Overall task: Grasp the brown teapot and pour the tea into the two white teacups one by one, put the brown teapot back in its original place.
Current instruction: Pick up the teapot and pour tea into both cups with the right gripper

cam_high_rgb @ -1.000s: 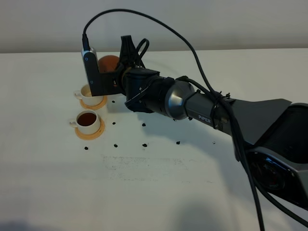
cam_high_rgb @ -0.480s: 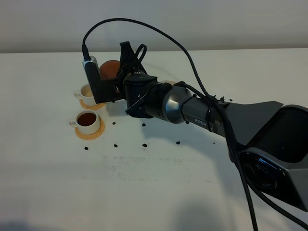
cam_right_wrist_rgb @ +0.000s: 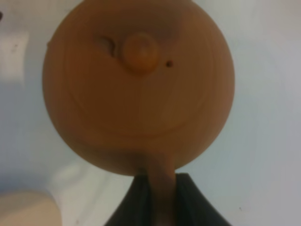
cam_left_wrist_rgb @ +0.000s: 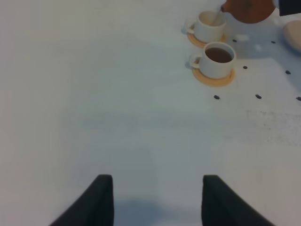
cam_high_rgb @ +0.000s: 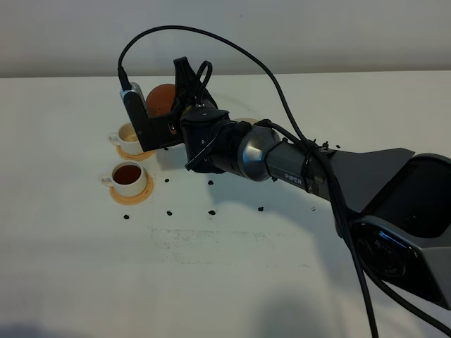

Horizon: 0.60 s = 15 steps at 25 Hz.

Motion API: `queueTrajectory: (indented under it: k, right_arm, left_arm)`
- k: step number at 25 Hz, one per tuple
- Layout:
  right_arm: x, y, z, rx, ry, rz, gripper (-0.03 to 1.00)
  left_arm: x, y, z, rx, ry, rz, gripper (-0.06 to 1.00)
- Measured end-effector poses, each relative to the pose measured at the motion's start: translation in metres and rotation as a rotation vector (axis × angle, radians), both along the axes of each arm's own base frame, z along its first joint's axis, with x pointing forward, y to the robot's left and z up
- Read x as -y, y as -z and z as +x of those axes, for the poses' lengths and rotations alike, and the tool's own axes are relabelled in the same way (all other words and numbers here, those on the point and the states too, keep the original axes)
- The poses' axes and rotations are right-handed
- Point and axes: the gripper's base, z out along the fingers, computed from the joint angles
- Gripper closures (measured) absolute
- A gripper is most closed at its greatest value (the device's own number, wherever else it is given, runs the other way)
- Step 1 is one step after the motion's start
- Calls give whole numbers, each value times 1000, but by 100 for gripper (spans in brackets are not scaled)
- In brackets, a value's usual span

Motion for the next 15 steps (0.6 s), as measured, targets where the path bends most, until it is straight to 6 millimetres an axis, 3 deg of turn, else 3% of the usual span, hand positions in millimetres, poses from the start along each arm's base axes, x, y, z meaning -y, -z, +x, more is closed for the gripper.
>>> queueTrajectory:
  k: [15]
  right_arm:
    - [-1,-2,0,23,-15,-17,88]
  left_arm:
    - [0,0,0,0,0,0,50]
